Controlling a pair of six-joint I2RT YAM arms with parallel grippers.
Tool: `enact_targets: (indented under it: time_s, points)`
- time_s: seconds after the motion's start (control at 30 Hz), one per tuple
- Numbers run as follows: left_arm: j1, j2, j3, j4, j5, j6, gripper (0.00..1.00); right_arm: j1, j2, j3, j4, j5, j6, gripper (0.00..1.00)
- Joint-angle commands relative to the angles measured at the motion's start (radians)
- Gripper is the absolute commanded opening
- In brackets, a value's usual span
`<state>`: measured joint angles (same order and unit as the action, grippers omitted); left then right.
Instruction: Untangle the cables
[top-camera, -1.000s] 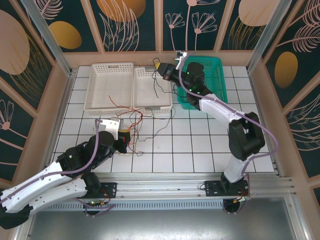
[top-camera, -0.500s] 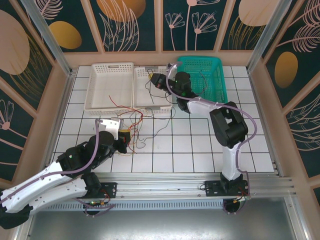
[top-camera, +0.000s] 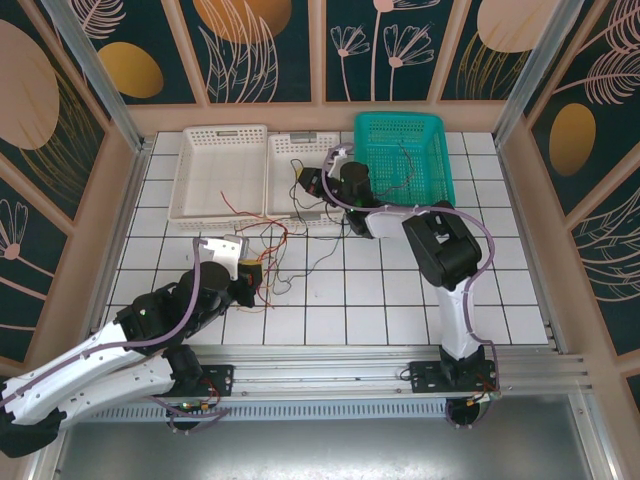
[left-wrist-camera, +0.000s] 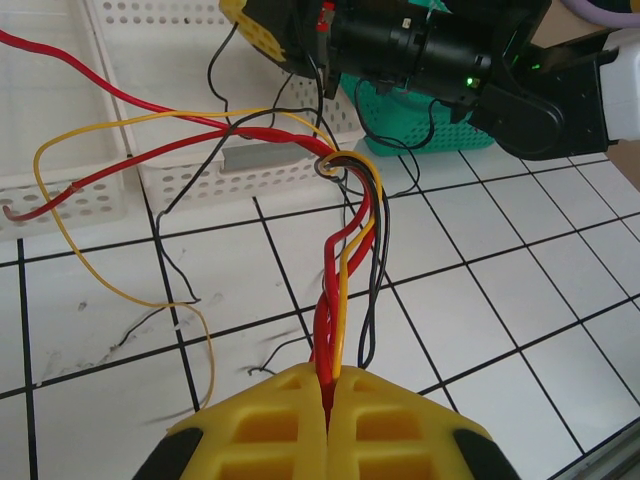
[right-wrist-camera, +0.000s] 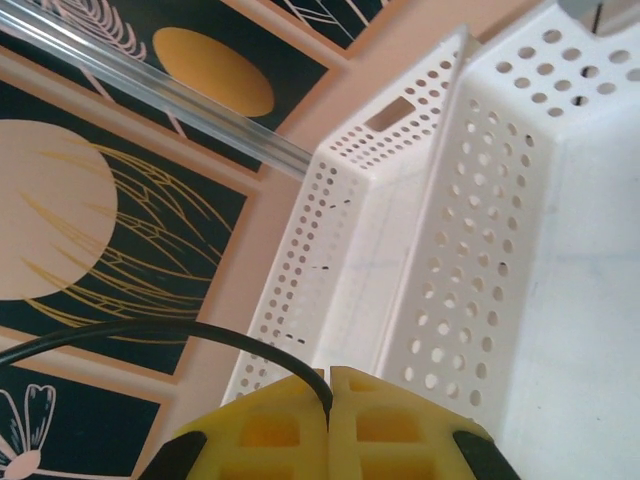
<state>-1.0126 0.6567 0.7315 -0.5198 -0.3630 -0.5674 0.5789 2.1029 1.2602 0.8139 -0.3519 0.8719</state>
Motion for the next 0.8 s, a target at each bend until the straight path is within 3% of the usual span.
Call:
enact_targets:
  time_s: [0.0, 0.5, 0.63, 0.77]
  points:
    - [0.004, 0.001, 0.000, 0.030, 0.009, 0.024, 0.00, 0.019, 0.014, 0.003, -0.024, 0.070, 0.009, 0.00]
    - [0.005, 0.017, -0.001, 0.035, 0.021, 0.029, 0.00, 0.030, 0.126, 0.299, -0.600, 0.244, 0.045, 0.00]
    - [0.005, 0.021, -0.001, 0.037, 0.027, 0.029, 0.00, 0.026, 0.200, 0.439, -0.762, 0.241, 0.045, 0.00]
    - [0.004, 0.023, -0.001, 0.037, 0.027, 0.031, 0.00, 0.030, 0.238, 0.502, -0.808, 0.232, 0.044, 0.00]
